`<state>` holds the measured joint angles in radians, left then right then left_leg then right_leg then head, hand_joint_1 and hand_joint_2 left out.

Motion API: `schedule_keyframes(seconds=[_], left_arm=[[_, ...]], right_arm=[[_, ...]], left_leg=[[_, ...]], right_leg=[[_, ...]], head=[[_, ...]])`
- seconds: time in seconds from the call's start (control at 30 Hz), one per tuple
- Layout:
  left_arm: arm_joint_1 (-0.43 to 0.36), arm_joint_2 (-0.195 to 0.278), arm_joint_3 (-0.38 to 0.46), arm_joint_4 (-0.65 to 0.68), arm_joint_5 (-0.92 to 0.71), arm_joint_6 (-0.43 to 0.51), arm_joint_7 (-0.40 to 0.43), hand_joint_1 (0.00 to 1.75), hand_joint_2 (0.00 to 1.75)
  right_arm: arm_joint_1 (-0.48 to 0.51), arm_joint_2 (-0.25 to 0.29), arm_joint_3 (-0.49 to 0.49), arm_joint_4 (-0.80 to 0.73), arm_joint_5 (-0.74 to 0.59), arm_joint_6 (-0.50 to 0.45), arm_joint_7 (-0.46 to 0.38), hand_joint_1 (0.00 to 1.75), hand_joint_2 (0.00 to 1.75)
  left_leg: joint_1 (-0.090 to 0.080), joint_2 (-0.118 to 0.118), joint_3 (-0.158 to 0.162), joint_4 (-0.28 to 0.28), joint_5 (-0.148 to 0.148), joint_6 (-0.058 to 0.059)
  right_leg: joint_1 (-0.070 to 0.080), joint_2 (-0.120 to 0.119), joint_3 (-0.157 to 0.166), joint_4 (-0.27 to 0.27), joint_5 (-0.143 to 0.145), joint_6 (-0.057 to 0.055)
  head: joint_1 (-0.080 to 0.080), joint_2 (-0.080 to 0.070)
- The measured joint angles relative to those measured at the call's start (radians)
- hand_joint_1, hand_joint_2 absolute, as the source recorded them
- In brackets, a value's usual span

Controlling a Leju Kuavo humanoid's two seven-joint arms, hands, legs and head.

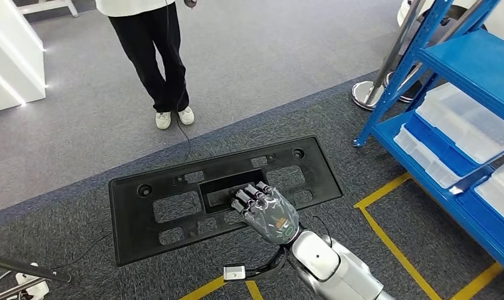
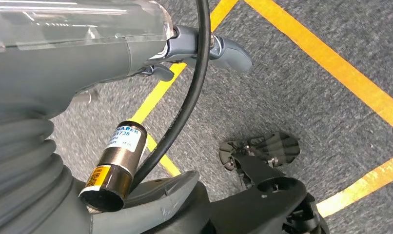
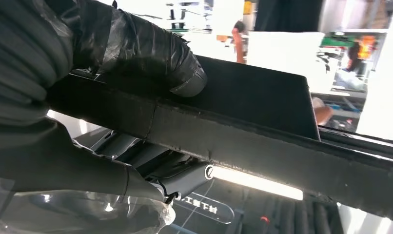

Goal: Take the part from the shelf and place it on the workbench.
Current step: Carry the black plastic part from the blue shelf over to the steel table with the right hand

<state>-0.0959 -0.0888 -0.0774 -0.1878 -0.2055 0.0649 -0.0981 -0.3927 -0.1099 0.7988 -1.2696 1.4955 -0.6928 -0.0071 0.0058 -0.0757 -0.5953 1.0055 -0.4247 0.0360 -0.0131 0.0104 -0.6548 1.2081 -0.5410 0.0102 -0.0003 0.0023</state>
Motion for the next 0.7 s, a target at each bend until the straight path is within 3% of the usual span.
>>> schedule_keyframes(seconds=[0.07,0.1,0.13,0.2,0.27,0.33,0.4,0.43,0.47,0.5,0.57,0.63,0.7], left_arm=[[-0.002,0.000,0.001,0.000,0.000,-0.002,0.000,0.00,1.75],[-0.003,0.000,0.001,0.000,0.001,-0.003,0.000,0.00,1.75],[-0.002,0.000,0.001,0.000,0.001,-0.003,-0.001,0.00,1.75],[0.001,0.000,0.002,0.000,0.001,-0.007,-0.002,0.00,1.75],[0.005,-0.001,0.002,0.000,-0.003,-0.013,-0.008,0.00,1.75],[0.005,-0.001,0.002,0.000,-0.007,-0.015,-0.015,0.00,1.75],[0.004,-0.003,0.002,0.000,-0.008,-0.017,-0.017,0.00,1.75],[0.006,-0.003,0.002,0.000,-0.008,-0.017,-0.018,0.00,1.75],[0.007,-0.004,0.002,0.000,-0.008,-0.017,-0.018,0.00,1.75],[0.008,-0.004,0.002,0.000,-0.008,-0.017,-0.017,0.00,1.75],[0.009,-0.004,0.002,0.000,-0.009,-0.017,-0.011,0.00,1.75],[0.010,-0.003,0.002,0.000,-0.013,-0.016,-0.002,0.00,1.75],[0.016,-0.002,0.003,0.000,-0.013,-0.013,0.002,0.00,1.75]], right_arm=[[-0.003,0.000,0.000,0.000,-0.003,0.000,-0.004,1.75,1.75],[-0.003,0.000,0.000,0.000,-0.003,0.000,-0.006,1.75,1.75],[-0.004,0.000,0.000,0.000,-0.004,0.000,-0.007,1.75,1.75],[-0.006,0.000,0.000,0.000,-0.005,0.000,-0.007,1.75,1.75],[-0.008,0.002,0.000,-0.001,-0.006,0.000,-0.007,1.75,1.75],[-0.007,0.003,0.000,-0.001,-0.006,0.000,-0.007,1.75,1.75],[-0.004,0.002,0.000,0.000,-0.006,0.000,-0.007,1.75,1.75],[-0.003,0.002,0.000,0.000,-0.005,0.000,-0.007,1.75,1.75],[-0.002,0.002,0.000,0.000,-0.005,0.000,-0.006,1.75,1.75],[-0.002,0.002,0.000,0.000,-0.005,0.000,-0.006,1.75,1.75],[-0.002,0.003,0.000,0.000,-0.003,0.000,-0.004,1.75,1.75],[-0.001,0.005,0.000,0.000,0.004,0.000,0.000,1.75,1.75],[0.002,0.011,0.000,-0.002,0.026,0.000,0.009,1.75,1.75]], left_leg=[[0.001,-0.023,-0.005,0.012,-0.004,-0.010],[0.001,-0.032,-0.008,0.016,-0.005,-0.016],[0.001,-0.041,-0.012,0.017,-0.004,-0.022],[0.004,-0.049,-0.019,0.017,-0.002,-0.034],[0.003,-0.008,-0.034,0.045,-0.020,-0.043],[0.001,0.048,-0.085,0.151,-0.077,-0.049],[0.004,0.065,-0.146,0.275,-0.127,-0.053],[0.005,0.068,-0.158,0.299,-0.128,-0.054],[0.006,0.071,-0.151,0.285,-0.111,-0.053],[0.006,0.078,-0.124,0.235,-0.080,-0.051],[-0.001,0.116,-0.049,0.093,-0.026,-0.042],[-0.010,0.139,-0.012,0.019,-0.010,-0.030],[-0.014,0.121,-0.014,0.014,-0.010,-0.020]], right_leg=[[-0.005,0.037,0.056,-0.121,0.048,0.000],[-0.005,0.049,0.070,-0.153,0.056,-0.001],[-0.003,0.053,0.073,-0.160,0.053,-0.004],[-0.001,0.034,0.074,-0.165,0.058,-0.017],[-0.002,0.013,0.079,-0.173,0.062,-0.031],[0.000,-0.013,0.081,-0.177,0.063,-0.040],[0.004,-0.041,0.080,-0.177,0.061,-0.044],[0.005,-0.055,0.080,-0.177,0.059,-0.044],[0.006,-0.068,0.081,-0.177,0.058,-0.044],[0.007,-0.080,0.083,-0.177,0.056,-0.043],[0.010,-0.103,0.089,-0.176,0.050,-0.037],[0.014,-0.121,0.093,-0.177,0.045,-0.028],[0.016,-0.138,0.097,-0.180,0.044,-0.019]], head=[[0.000,0.000],[0.000,0.000],[0.000,0.000],[0.000,0.000],[0.000,0.000],[-0.001,0.000],[-0.001,0.000],[-0.001,0.000],[-0.001,0.000],[-0.001,0.000],[-0.001,0.000],[0.000,0.000],[0.000,0.000]])
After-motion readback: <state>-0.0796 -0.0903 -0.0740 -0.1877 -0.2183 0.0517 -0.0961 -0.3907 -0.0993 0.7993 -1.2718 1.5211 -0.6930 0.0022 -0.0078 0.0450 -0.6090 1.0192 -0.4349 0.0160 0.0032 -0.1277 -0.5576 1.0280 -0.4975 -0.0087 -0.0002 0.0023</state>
